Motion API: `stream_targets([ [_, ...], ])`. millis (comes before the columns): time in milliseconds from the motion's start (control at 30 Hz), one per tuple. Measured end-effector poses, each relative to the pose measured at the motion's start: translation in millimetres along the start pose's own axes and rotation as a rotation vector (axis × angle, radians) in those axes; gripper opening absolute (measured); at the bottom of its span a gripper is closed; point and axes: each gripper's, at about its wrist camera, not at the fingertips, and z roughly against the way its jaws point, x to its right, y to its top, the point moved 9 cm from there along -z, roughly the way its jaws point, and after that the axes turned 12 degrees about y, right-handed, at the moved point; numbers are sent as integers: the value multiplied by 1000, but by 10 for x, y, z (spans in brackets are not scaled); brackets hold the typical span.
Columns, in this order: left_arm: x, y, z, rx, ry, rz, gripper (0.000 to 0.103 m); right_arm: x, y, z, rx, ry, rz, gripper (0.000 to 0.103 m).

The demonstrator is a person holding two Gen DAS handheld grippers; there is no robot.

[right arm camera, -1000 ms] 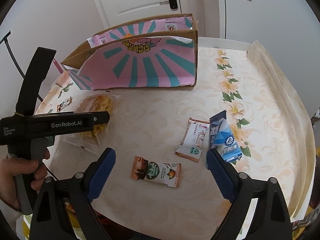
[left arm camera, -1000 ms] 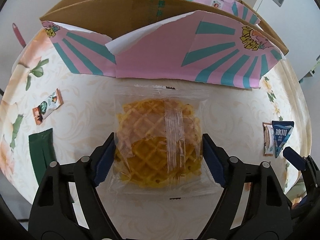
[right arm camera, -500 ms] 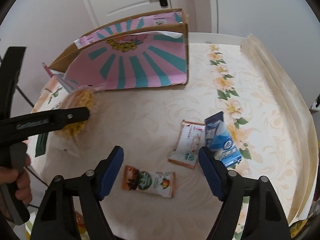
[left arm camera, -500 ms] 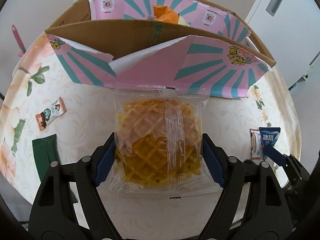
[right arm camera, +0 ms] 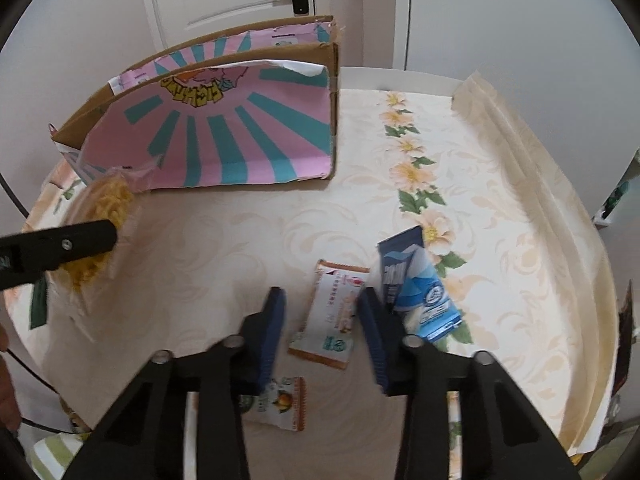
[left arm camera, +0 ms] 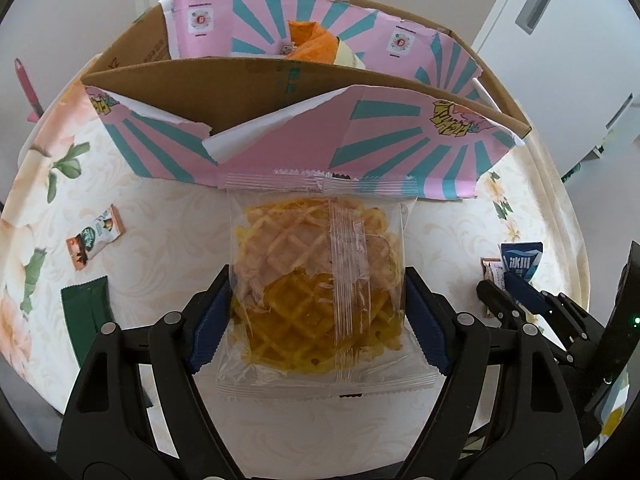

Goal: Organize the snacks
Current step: 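Close the right tool on the white red-printed packet, then carry the waffle packet into the box while the right tool carries the white packet there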

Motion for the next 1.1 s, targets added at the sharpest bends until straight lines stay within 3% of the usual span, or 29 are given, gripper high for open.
stream_targets([
  [67,5,-2,-7,2,-1,-4,78,22,3,3,3,-14,4,25],
  [533,7,17,94,12,2,-6,78,-8,50,102,12,18,9,23],
  [833,109,115,617,51,8,40,78,-218,366,469,54,80,42,22],
  [1100,83,386,1189,128,20,114,78,-498,869,954,109,168,115,22],
])
